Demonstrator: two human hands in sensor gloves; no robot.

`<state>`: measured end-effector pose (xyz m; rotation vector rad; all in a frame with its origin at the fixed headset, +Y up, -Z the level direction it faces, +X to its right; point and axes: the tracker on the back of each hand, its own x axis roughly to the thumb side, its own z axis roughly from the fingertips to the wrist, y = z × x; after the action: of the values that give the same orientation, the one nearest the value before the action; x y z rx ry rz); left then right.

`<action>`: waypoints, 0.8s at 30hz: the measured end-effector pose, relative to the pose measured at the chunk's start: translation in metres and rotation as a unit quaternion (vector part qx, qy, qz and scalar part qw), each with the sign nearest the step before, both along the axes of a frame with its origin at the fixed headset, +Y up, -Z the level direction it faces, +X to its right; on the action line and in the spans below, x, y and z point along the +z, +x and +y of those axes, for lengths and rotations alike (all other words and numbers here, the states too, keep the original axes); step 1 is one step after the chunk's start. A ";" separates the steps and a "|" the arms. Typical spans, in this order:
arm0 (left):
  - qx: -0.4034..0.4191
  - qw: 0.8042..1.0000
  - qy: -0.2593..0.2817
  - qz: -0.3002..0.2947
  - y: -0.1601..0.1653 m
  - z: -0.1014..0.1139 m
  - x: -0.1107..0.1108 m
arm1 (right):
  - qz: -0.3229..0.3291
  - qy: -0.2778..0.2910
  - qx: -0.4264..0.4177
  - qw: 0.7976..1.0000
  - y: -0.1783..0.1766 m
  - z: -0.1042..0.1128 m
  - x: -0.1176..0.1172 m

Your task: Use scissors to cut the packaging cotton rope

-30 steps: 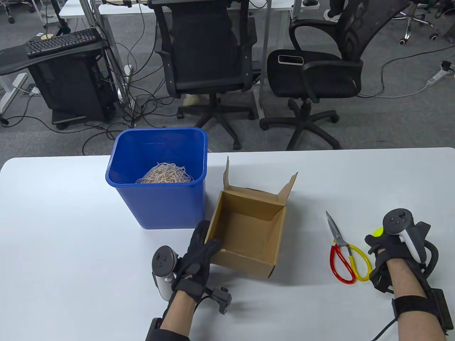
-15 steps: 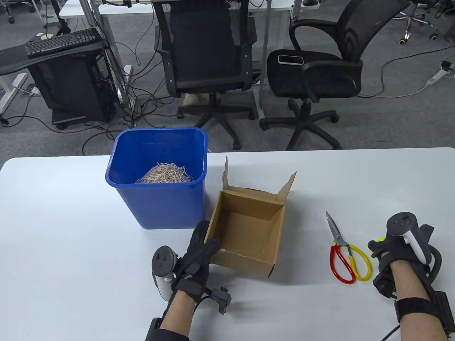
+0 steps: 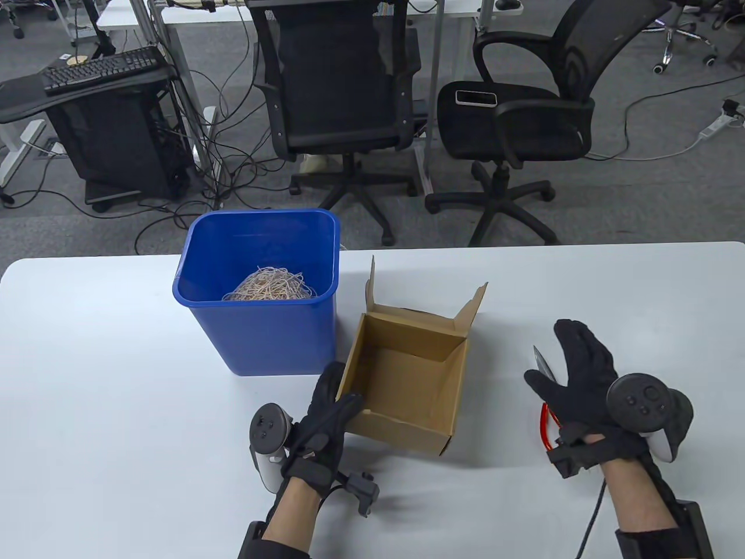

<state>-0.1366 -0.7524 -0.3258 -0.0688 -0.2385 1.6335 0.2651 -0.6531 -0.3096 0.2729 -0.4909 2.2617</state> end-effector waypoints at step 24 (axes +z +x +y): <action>-0.010 0.999 0.027 -0.024 0.013 0.004 0.003 | 0.043 -0.010 0.043 0.998 -0.012 -0.032 0.013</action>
<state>-0.1237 -0.7484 -0.3230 -0.0703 -0.3178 1.6061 0.2532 -0.6849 -0.2966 0.3867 -0.4188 2.3261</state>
